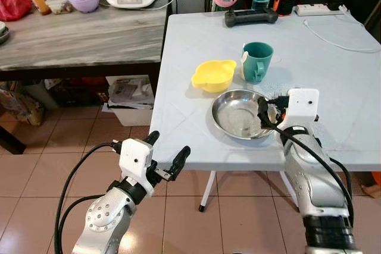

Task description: Setting the table

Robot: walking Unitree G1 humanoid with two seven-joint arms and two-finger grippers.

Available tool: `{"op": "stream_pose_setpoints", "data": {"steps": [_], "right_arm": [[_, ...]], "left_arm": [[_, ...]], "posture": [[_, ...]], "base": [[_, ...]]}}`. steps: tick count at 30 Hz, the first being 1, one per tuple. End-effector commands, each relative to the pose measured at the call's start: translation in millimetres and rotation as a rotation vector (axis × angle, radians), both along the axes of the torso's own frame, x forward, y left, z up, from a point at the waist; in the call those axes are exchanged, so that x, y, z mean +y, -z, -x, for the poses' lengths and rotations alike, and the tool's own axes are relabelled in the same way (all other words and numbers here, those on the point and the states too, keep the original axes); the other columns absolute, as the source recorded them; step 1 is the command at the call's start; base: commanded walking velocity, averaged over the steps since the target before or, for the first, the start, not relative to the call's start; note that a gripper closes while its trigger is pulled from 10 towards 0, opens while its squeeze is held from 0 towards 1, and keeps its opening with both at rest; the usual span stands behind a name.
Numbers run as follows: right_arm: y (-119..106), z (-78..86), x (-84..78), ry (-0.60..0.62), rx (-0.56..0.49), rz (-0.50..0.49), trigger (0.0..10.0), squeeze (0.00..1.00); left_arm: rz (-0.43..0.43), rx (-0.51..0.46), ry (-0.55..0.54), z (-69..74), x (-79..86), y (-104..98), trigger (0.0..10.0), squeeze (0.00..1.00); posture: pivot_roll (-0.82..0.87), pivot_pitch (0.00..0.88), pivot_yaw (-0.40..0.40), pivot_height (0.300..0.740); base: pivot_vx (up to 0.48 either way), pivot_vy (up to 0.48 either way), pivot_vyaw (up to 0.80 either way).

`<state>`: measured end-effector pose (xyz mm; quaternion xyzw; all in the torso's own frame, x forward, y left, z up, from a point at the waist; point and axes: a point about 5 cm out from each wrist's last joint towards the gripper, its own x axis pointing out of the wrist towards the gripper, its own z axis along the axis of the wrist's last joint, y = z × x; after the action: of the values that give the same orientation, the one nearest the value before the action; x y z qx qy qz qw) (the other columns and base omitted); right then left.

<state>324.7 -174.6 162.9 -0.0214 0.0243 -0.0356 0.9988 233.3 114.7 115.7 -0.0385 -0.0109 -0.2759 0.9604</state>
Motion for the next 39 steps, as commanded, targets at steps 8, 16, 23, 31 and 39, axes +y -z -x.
{"op": "stream_pose_setpoints", "data": {"steps": [8, 16, 23, 31, 39], "right_arm": [[4, -11.3, 2.4, 0.020, 0.070, -0.027, 10.0, 0.00], [15, -8.6, 4.5, 0.023, 0.117, -0.031, 10.0, 0.00], [17, -10.3, 8.8, -0.002, 0.137, -0.045, 10.0, 0.00], [22, -11.4, 15.4, -0.022, 0.178, -0.078, 10.0, 0.00], [26, -9.8, 21.8, -0.057, 0.203, -0.103, 4.9, 0.00]], "left_arm": [[-0.033, 0.024, 0.059, 3.9, 1.4, 4, 10.0, 0.00], [-0.047, 0.041, 0.119, 5.4, 3.5, 4, 10.0, 0.00], [-0.060, 0.059, 0.108, 1.9, 11.7, 6, 10.0, 0.00], [-0.051, 0.053, 0.108, 1.4, 9.9, 3, 10.0, 0.00], [-0.052, 0.055, 0.111, 3.6, 9.7, 2, 10.0, 0.00]], "posture": [[-0.12, 0.136, 0.063, 0.740], [-0.12, 0.133, 0.061, 0.740], [-0.12, 0.133, 0.060, 0.740], [-0.12, 0.131, 0.057, 0.740], [-0.11, 0.130, 0.055, 0.740]], "base": [[0.000, 0.000, 0.00], [0.000, 0.000, 0.00], [0.000, 0.000, 0.00], [0.000, 0.000, 0.00], [0.000, 0.000, 0.00]]}}
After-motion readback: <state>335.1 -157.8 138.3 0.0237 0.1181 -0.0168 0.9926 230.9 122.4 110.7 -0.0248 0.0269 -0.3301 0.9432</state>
